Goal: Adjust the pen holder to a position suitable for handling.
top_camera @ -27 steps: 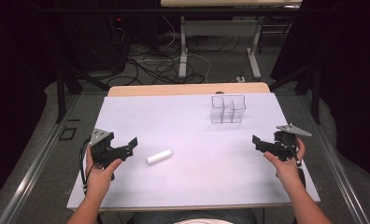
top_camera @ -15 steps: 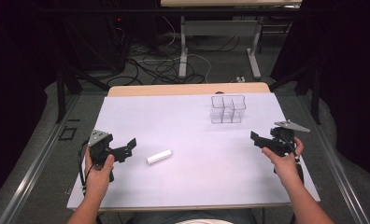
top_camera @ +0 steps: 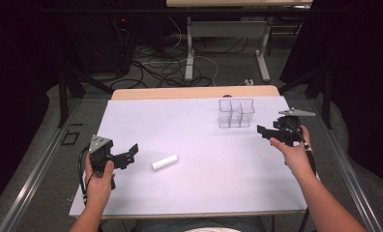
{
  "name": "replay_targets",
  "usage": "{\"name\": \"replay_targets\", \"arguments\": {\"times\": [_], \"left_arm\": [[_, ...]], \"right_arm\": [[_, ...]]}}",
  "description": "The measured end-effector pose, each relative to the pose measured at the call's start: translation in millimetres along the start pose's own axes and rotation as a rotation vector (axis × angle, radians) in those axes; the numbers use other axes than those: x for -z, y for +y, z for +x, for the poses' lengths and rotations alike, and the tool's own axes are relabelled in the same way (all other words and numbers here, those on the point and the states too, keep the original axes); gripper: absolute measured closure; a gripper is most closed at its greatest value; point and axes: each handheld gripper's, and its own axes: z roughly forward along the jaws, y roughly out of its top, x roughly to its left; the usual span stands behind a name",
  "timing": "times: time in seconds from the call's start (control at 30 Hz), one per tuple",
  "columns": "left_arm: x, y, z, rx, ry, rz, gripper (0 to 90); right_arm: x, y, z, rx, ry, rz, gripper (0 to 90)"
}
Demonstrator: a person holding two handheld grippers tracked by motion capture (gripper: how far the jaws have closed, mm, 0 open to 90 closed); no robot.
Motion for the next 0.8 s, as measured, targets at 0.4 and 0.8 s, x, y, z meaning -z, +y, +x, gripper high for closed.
{"name": "replay_targets", "arguments": {"times": [0.4,0.8], "left_arm": [[1.9,-1.0,1.7,0.007,-0.001,-0.005,0.7],[2.0,-1.9,3.2,0.006,-0.001,0.001,0.7]], "right_arm": [[-23.8,52.4,8.0,0.101,-0.029,0.050,31.4],[-49.4,76.6,4.1,0.111,-0.090,0.086,32.7]]}}
